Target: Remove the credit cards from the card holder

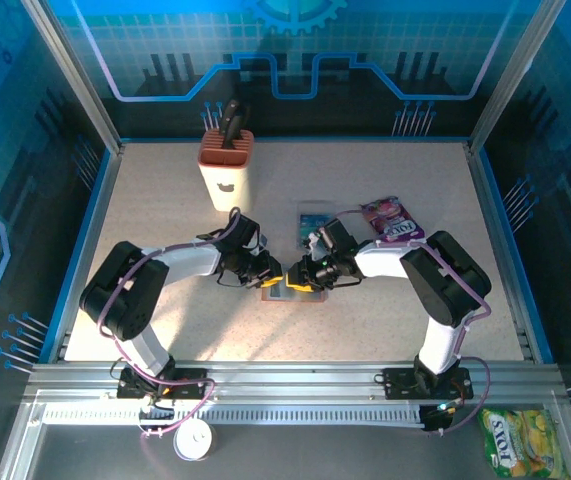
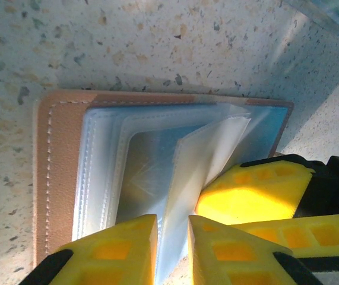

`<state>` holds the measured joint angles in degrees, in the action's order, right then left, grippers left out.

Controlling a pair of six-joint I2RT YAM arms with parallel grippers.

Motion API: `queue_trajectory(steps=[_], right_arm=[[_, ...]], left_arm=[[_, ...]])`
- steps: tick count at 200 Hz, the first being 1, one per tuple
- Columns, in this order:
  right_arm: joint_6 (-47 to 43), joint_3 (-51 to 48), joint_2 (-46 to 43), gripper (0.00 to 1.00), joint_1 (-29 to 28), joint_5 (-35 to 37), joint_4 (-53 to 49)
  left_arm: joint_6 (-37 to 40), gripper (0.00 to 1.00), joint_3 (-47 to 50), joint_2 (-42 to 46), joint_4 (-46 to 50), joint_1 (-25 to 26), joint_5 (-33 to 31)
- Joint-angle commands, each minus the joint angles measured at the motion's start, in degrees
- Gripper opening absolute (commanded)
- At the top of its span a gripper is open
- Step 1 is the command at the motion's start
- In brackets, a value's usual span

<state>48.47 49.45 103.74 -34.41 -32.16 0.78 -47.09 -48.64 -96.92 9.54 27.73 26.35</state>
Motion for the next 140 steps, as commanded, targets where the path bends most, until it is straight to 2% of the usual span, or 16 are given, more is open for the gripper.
queue_trajectory(steps=[1, 41, 99, 140], right_arm=[[0.9, -1.6, -1.2, 0.31, 0.6, -0.2, 0.0], [2.0, -2.6, -1.0, 0.23, 0.8, -0.9, 2.1], [2.3, -2.9, -1.0, 0.19, 1.1, -1.2, 3.0], [2.0, -3.2, -1.0, 0.17, 1.3, -0.6, 1.8]], left_arm=[[-0.9, 0.2, -0.5, -1.1, -1.0, 0.4, 1.7], [-1.2, 0.18, -0.1, -1.6, -1.7, 0.4, 1.8], [-1.5, 0.17, -0.4, -0.9, -1.4, 0.4, 1.8], [0.0, 0.24, -1.0, 1.8, 3.2, 0.5, -2.2]])
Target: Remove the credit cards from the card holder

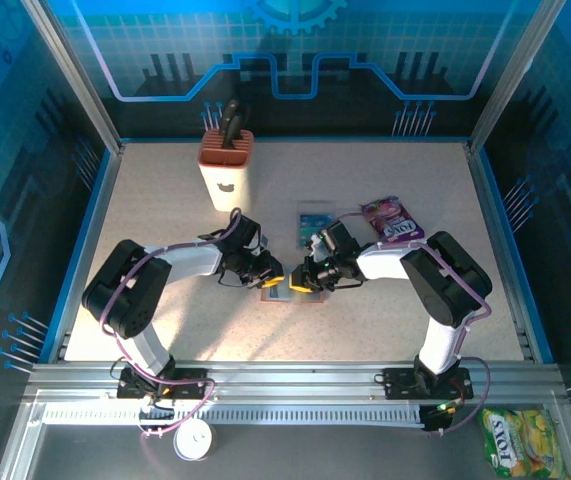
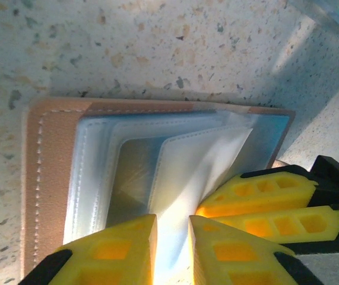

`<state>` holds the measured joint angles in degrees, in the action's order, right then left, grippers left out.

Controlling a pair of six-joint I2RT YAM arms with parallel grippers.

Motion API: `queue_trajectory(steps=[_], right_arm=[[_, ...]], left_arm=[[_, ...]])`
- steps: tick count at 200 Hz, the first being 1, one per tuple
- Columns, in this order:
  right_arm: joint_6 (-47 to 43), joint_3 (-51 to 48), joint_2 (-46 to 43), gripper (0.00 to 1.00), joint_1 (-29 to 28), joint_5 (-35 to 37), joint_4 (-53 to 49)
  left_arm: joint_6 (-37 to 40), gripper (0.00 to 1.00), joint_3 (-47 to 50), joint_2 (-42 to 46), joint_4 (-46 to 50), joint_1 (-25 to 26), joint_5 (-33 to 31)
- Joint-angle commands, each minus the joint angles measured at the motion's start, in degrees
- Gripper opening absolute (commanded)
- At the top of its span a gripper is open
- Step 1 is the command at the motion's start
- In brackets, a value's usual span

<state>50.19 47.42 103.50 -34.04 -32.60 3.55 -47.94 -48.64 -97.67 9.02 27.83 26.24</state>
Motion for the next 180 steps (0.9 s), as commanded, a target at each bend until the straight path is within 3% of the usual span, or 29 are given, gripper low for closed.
queue_trajectory(steps=[1, 110, 180], right_arm=[[0.3, -1.2, -0.8, 0.17, 0.9, -0.1, -1.0], [0.6, -1.8, -0.6, 0.12, 1.6, -1.0, -0.3], [1.3, -2.1, -0.4, 0.11, 1.6, -2.3, 1.4]], left_arm=[[0.9, 0.24, -1.0, 2.6, 3.8, 0.3, -2.2], [-1.2, 0.29, -1.4, -0.8, 0.5, 1.3, 0.4], [-2.2, 0.22, -2.8, -1.7, -1.1, 2.3, 2.0]])
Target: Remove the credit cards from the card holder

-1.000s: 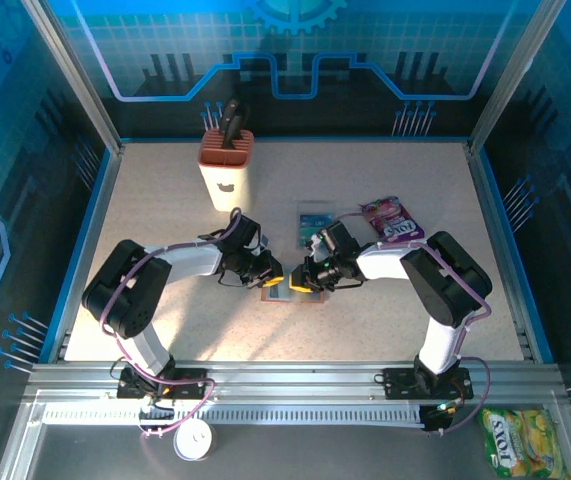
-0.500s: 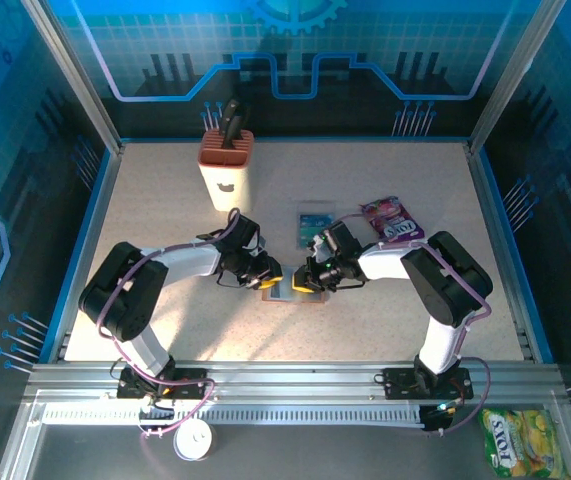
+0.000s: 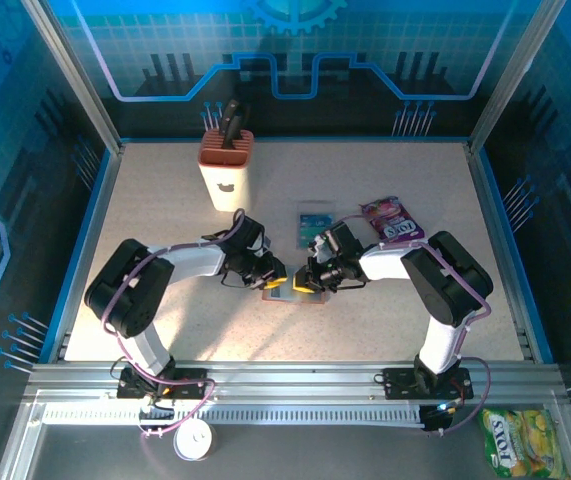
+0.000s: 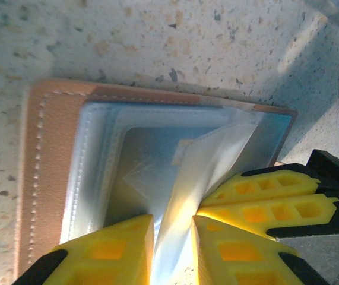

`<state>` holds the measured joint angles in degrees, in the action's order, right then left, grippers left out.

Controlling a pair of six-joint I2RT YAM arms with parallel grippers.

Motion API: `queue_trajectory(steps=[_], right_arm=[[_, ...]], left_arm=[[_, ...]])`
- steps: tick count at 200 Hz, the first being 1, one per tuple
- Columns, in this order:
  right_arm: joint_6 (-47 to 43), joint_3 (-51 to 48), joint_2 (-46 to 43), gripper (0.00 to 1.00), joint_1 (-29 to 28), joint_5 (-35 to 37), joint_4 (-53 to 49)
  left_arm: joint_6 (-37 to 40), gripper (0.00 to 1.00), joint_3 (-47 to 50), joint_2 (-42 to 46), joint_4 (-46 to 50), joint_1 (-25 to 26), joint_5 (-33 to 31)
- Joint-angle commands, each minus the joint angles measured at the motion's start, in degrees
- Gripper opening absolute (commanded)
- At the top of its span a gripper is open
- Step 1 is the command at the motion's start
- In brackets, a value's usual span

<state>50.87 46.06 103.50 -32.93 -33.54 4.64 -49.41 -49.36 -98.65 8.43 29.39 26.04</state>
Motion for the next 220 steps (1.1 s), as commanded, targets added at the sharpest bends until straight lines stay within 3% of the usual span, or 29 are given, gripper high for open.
queue_trajectory(steps=[1, 80, 138, 220], right_arm=[[0.6, -0.7, -0.3, 0.11, 0.5, -1.4, 0.4], [-3.3, 2.5, -7.6, 0.2, 1.6, 1.4, -8.5], [-7.3, 1.9, -15.7, 0.21, 5.9, 5.1, -15.8], [-10.4, -0.6, -20.1, 0.22, 8.9, 7.1, -21.2]], left_arm=[[-0.8, 0.22, -2.0, -0.8, -0.5, 0.7, 2.2], [-0.3, 0.21, -4.7, 0.3, 1.5, 1.5, 2.3], [-0.7, 0.2, -6.7, -1.4, 1.5, 3.0, 2.3], [-1.7, 0.2, -12.4, -7.4, 0.9, 6.4, 2.8]])
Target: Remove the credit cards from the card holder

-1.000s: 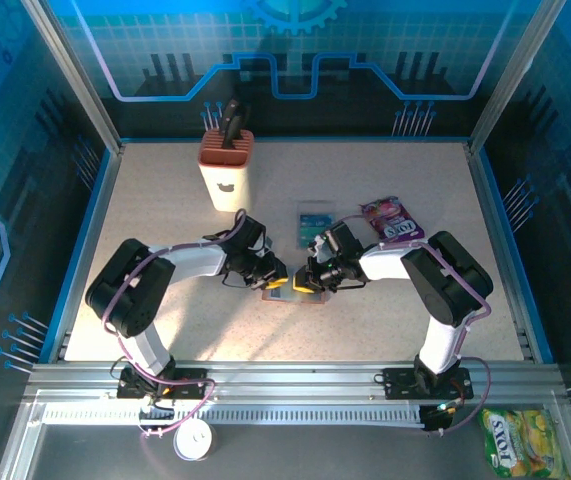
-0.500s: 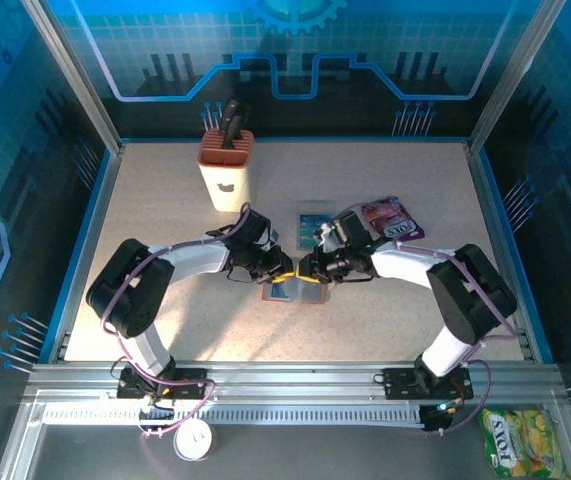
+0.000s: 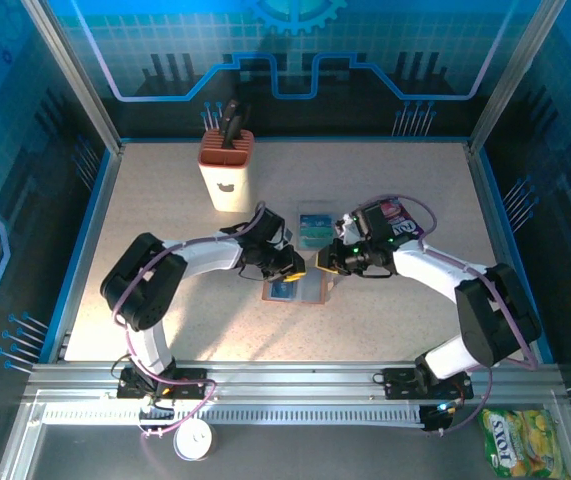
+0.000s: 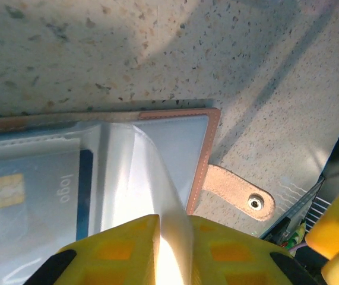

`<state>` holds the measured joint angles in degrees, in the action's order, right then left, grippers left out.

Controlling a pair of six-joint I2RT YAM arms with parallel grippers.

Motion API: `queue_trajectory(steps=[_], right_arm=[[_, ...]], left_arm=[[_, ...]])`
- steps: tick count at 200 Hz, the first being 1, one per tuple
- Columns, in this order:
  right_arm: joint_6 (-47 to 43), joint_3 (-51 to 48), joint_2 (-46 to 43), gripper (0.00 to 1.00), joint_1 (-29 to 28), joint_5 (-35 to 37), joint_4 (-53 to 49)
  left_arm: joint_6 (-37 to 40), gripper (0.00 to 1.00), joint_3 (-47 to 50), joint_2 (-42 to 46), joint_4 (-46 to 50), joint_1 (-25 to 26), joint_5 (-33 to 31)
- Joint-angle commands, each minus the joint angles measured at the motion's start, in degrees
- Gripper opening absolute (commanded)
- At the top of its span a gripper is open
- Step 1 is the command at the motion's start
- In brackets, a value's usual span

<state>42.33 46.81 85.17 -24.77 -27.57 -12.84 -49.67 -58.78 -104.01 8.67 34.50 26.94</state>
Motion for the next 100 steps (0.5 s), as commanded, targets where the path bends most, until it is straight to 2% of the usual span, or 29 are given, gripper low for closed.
queue_trajectory(steps=[1, 62, 100], right_arm=[[-1.9, -1.4, -1.7, 0.22, 0.7, 1.2, -3.8], [-3.8, -2.7, -2.5, 0.33, 0.5, 3.9, -8.2], [-4.6, -2.8, -1.1, 0.38, 0.5, 5.7, -9.2]], left_arm=[[-1.5, 0.2, -3.0, -2.2, 0.7, 1.4, 1.9], [-1.3, 0.37, -6.8, -5.7, 0.8, 2.1, 2.5], [-0.1, 0.43, -8.4, -6.1, 2.0, 2.0, 2.1]])
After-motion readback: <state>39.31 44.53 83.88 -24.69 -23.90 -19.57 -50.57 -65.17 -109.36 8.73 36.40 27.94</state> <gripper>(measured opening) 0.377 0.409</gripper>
